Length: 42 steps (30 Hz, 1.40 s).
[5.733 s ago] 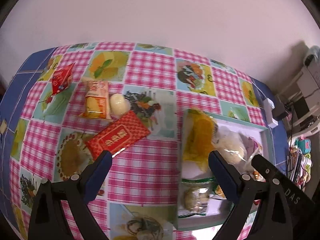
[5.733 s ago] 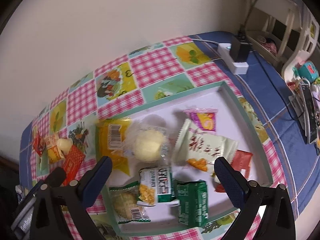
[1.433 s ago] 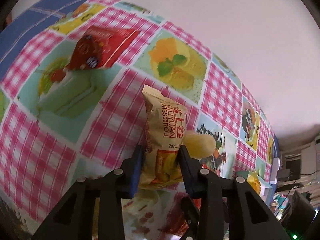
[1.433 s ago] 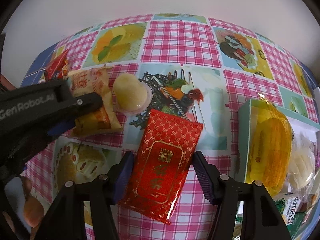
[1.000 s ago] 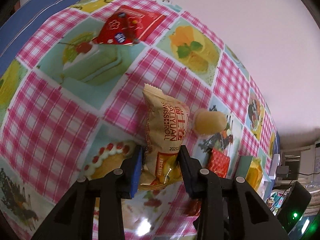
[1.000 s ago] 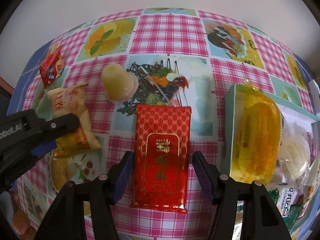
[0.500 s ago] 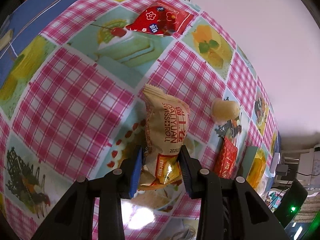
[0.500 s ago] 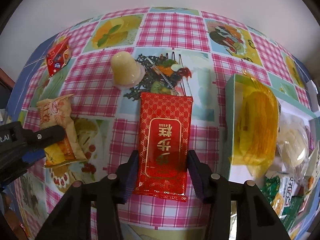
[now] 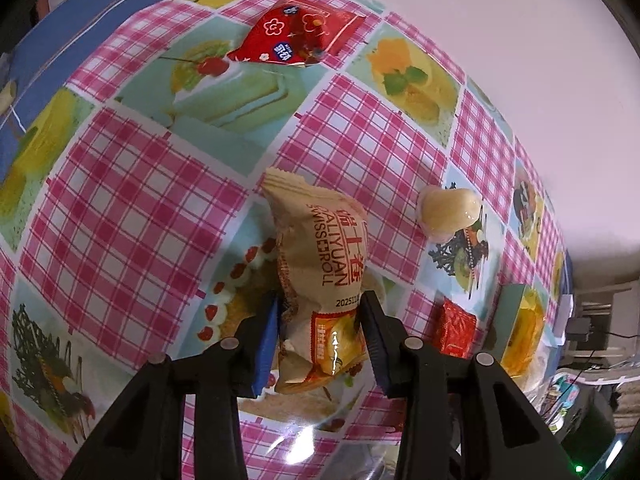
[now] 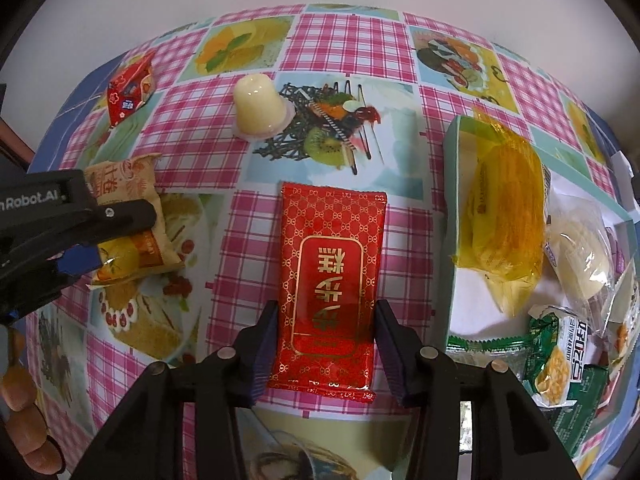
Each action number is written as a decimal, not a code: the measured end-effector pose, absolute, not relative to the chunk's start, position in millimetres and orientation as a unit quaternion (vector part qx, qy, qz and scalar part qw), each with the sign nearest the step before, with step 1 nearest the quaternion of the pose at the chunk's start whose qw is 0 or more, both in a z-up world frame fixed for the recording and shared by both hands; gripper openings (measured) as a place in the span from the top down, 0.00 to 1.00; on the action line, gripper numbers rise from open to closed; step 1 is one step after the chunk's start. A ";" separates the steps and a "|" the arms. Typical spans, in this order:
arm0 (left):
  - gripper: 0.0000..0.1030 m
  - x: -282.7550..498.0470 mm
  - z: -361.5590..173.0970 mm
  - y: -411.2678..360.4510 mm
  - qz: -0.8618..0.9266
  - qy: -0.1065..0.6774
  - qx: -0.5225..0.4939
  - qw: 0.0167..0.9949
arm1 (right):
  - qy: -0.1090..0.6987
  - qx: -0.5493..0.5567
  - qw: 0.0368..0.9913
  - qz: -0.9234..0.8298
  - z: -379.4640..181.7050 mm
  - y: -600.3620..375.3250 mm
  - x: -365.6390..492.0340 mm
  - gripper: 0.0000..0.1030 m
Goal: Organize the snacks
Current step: 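Lift both held packs and carry them toward the white tray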
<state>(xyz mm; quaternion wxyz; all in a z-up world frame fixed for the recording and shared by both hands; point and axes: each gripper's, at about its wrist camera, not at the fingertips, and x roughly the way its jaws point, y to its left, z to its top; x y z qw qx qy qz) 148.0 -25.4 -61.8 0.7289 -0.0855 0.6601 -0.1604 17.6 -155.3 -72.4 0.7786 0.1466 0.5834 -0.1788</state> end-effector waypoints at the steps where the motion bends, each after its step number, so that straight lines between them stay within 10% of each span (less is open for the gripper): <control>1: 0.60 148.1 -61.8 -27.3 -0.160 0.659 -0.083 0.730 | 0.584 0.146 0.779 -0.179 -72.6 -155.0 17.9 0.52; 42: 0.64 54.1 23.5 -55.8 -0.244 0.602 -0.084 0.756 | 0.479 0.242 0.801 -0.265 11.8 -223.2 -72.2 0.54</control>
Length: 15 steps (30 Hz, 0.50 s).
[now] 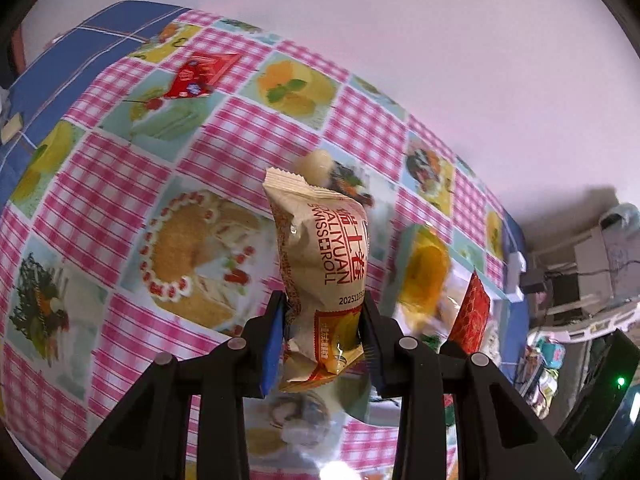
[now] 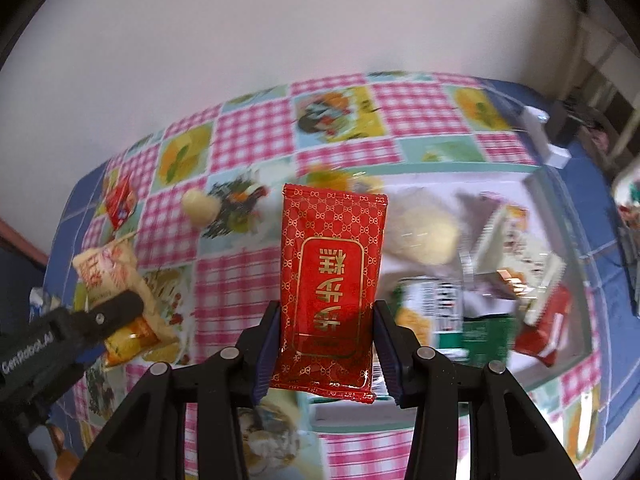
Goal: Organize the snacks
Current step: 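Lift both held packs and carry them toward the white tray, then lower both packs into the tray and open both tools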
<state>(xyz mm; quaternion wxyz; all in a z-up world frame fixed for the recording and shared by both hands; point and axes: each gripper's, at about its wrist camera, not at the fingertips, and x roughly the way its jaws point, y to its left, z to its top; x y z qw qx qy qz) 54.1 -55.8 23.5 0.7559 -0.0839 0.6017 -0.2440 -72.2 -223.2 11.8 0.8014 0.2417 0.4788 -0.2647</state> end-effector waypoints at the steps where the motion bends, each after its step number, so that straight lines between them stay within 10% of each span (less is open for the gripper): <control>1: 0.64 49.7 25.7 -59.3 -0.249 0.600 -0.080 0.756 | 0.473 0.246 0.801 -0.273 14.7 -229.1 -78.1 0.54; 15: 0.64 -6.3 25.5 -128.1 -0.315 0.591 -0.003 0.743 | 0.432 0.302 0.763 -0.375 22.5 -306.8 -137.2 0.54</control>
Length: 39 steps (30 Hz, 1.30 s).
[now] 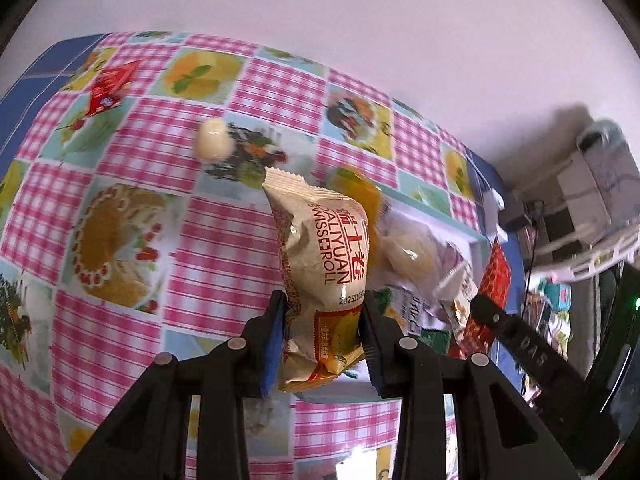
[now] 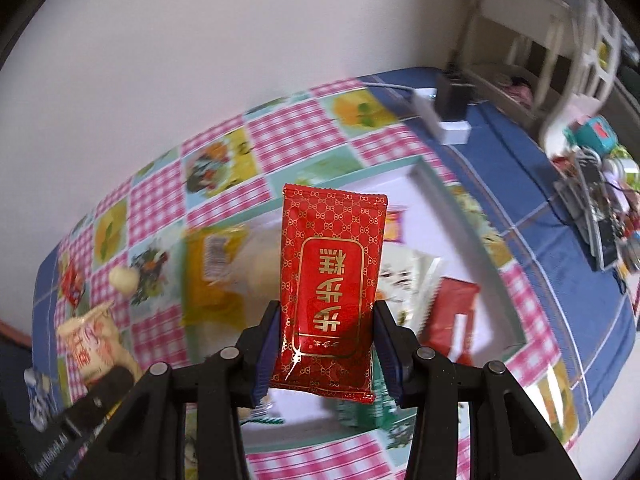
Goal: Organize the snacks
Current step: 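Lower both packs into the tray and open both tools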
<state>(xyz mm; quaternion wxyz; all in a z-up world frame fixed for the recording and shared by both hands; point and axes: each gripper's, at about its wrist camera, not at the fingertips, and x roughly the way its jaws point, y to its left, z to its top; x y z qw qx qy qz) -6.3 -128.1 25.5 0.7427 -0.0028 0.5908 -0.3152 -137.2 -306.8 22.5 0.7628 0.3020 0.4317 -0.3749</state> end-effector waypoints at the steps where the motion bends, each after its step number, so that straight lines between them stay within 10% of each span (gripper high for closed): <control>1: 0.64 -10.4 24.8 -134.0 -0.321 0.590 0.003 0.741 | 0.430 0.304 0.760 -0.381 22.2 -310.5 -139.6 0.54; 39: 0.64 -39.1 -11.1 -205.0 -0.382 0.579 0.085 0.715 | 0.447 0.362 0.717 -0.394 -10.3 -355.2 -171.3 0.54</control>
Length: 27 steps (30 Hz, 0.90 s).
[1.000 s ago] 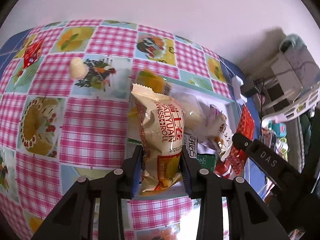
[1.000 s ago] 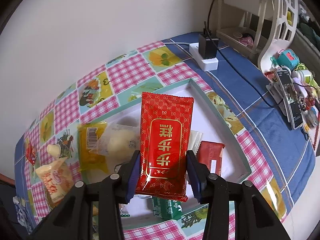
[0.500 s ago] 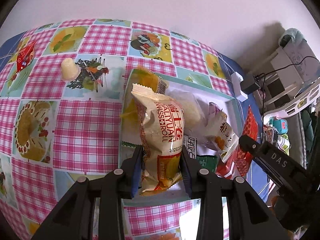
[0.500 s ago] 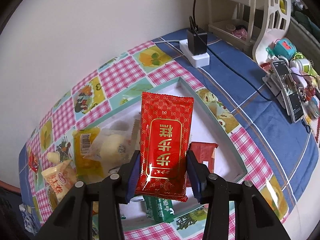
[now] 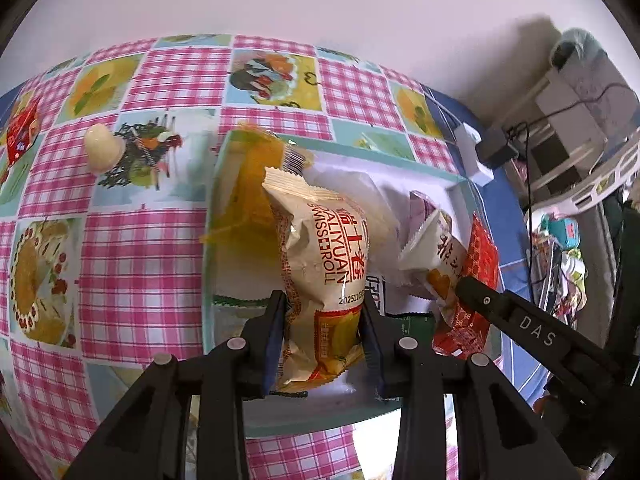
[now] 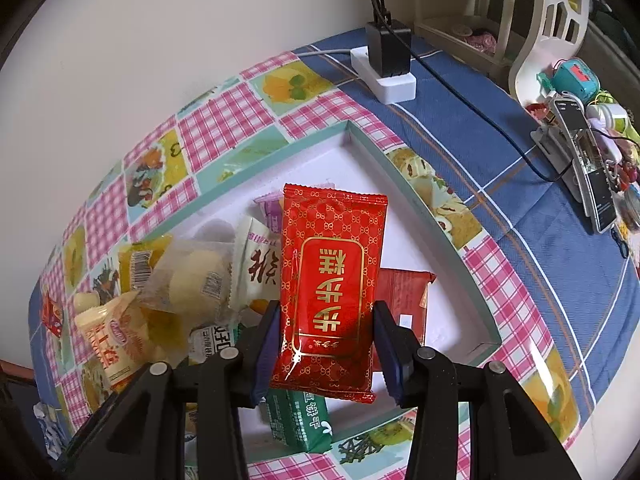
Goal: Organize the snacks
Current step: 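Lower both packs into the tray and open both tools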
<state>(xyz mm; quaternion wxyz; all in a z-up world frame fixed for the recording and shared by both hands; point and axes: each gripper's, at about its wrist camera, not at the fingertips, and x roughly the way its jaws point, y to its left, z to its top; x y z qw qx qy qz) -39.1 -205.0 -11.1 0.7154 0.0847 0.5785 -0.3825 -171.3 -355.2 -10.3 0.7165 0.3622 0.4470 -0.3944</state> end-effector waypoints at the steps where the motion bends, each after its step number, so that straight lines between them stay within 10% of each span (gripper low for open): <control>1: 0.64 -40.3 -11.7 -206.8 -0.383 0.577 0.089 0.716 | 0.448 0.361 0.717 -0.394 -10.6 -355.1 -170.7 0.54; 27: 0.37 -12.8 15.8 -171.8 -0.312 0.561 0.075 0.763 | 0.470 0.324 0.735 -0.367 -2.3 -341.7 -155.9 0.45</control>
